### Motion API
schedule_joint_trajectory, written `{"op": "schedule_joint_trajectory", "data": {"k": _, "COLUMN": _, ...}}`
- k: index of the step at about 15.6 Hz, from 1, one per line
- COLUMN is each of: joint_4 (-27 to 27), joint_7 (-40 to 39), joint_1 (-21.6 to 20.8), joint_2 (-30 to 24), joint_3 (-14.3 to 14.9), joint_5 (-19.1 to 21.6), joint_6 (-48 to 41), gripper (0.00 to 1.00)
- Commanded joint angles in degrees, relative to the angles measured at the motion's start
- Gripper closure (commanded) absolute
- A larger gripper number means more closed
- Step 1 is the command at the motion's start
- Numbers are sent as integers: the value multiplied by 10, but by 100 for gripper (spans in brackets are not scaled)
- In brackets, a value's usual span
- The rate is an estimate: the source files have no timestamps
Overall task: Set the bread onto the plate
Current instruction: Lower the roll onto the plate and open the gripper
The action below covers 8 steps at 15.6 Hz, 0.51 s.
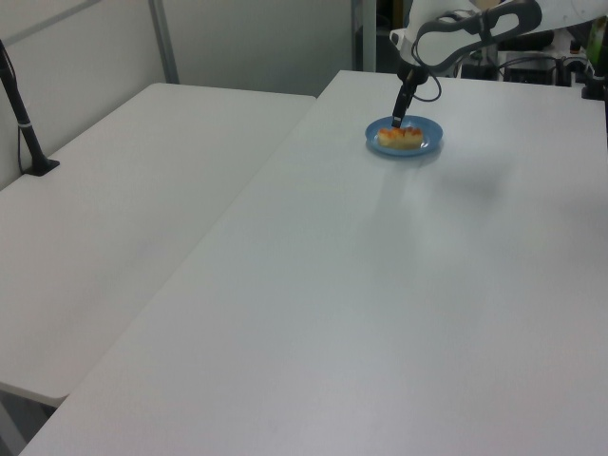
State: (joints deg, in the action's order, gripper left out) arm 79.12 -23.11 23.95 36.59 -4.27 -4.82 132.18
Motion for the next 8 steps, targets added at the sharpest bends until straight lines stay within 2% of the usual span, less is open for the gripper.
{"op": "schedule_joint_trajectory", "data": {"k": 1, "joint_4": 14, "joint_7": 14, "joint_1": 5, "joint_2": -41, "joint_3": 5, "joint_5": 5, "joint_6": -9, "gripper": 0}}
{"op": "schedule_joint_trajectory", "data": {"k": 3, "joint_4": 33, "joint_7": 21, "joint_1": 14, "joint_2": -86, "joint_3": 5, "joint_5": 10, "joint_6": -61, "gripper": 0}}
{"op": "schedule_joint_trajectory", "data": {"k": 5, "joint_4": 38, "joint_7": 44, "joint_1": 24, "joint_2": -135, "joint_3": 5, "joint_5": 20, "joint_6": -155, "gripper": 0}}
{"op": "schedule_joint_trajectory", "data": {"k": 8, "joint_4": 43, "joint_7": 56, "joint_1": 37, "joint_2": -206, "joint_3": 5, "joint_5": 62, "joint_6": -278, "gripper": 0}}
